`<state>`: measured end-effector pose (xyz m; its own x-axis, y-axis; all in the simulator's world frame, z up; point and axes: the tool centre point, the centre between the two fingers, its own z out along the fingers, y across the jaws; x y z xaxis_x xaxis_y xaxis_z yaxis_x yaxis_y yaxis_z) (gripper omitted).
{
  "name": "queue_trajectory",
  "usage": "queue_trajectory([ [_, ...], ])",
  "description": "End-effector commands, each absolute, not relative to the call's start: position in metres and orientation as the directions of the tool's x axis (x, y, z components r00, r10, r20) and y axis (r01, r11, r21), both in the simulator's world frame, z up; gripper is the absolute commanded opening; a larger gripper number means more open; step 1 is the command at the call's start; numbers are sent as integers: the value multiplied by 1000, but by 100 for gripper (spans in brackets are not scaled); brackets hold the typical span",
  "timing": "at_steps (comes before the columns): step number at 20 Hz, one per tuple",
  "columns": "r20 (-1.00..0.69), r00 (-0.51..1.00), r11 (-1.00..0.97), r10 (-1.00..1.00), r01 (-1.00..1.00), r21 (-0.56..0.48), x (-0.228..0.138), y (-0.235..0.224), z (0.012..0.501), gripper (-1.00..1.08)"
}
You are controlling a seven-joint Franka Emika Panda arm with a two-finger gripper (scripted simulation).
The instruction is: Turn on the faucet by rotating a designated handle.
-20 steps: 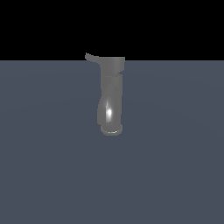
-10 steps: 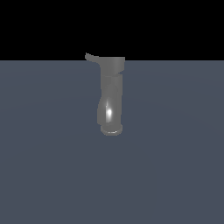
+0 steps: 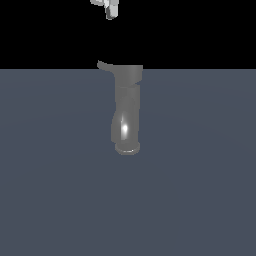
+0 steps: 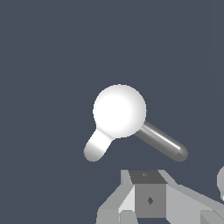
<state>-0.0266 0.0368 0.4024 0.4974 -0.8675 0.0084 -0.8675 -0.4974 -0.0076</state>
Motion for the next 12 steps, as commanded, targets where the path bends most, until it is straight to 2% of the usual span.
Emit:
queue_trajectory([
  [1,7,443,-443,-897,-897,-8,-16,40,393,-100],
  [12,1,192,-192,-981,-981,-4,27,53,347,-100],
])
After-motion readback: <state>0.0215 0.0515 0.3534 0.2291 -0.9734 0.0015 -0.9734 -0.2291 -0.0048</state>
